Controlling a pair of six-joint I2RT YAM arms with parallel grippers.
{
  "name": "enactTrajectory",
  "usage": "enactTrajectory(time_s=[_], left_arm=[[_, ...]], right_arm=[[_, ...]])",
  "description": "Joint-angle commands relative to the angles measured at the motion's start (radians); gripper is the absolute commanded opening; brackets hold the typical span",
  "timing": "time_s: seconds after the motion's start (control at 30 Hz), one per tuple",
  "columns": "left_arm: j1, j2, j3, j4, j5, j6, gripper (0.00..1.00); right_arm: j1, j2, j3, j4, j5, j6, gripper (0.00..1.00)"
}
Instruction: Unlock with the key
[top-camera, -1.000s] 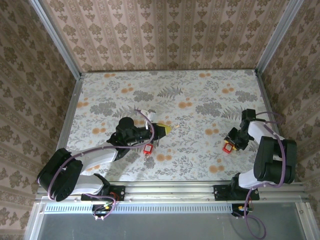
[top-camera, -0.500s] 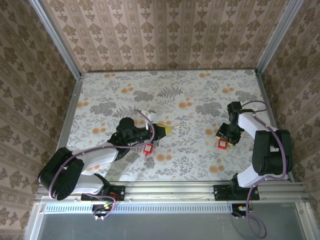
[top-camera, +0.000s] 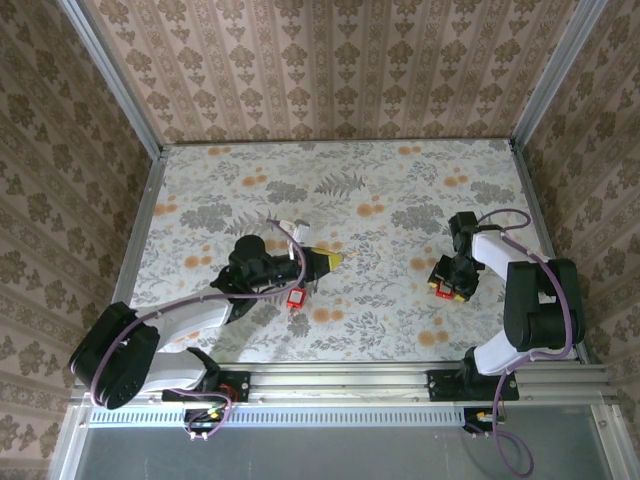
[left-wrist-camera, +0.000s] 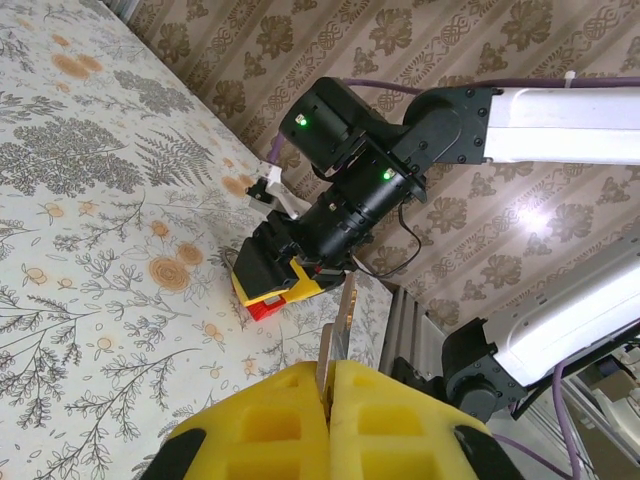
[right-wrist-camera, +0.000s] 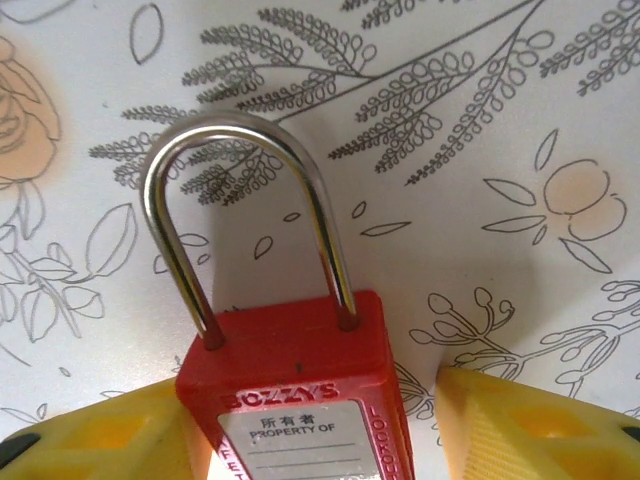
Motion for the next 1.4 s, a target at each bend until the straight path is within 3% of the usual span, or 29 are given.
enactTrajectory(time_s=[0.0, 0.33, 0.47, 0.57, 0.73, 0.87, 1.1, 1.37], left_arm=[[0.006, -0.031, -0.004, -0.012, 0.005, 0.005, 0.00], [-0.007, -0.041, -0.005, -0.040, -0.008, 0.019, 0.00], [-0.023, -0.037, -0.001, -0.049, -0.023, 0.026, 0.00], [-0.044, -0.028, 0.006, -0.069, -0.035, 0.046, 0.00], [-0.090, 0.004, 0.027, -0.065, -0.108, 0.069, 0.00], [-0.133, 0.043, 0.056, -0.037, -0.155, 0.075, 0.00], [-0.214, 0.076, 0.090, -0.025, -0.396, 0.102, 0.00], [-0.327, 0.091, 0.061, 0.088, -0.694, 0.128, 0.00]], right_arm=[[0.009, 0.005, -0.015, 0.034, -0.022, 0.005, 0.58], [0.010, 0.038, 0.017, 0.030, -0.018, -0.024, 0.53], [0.010, 0.034, 0.005, 0.053, -0.053, -0.004, 0.43], [0.012, 0.005, -0.012, 0.076, -0.108, 0.025, 0.31], [0.012, -0.114, -0.048, 0.127, -0.250, 0.115, 0.19], [0.024, -0.283, -0.039, 0.153, -0.330, 0.201, 0.15], [0.145, -0.560, 0.000, 0.310, -0.289, 0.483, 0.10], [0.377, -0.628, -0.071, 0.521, -0.060, 0.714, 0.08]])
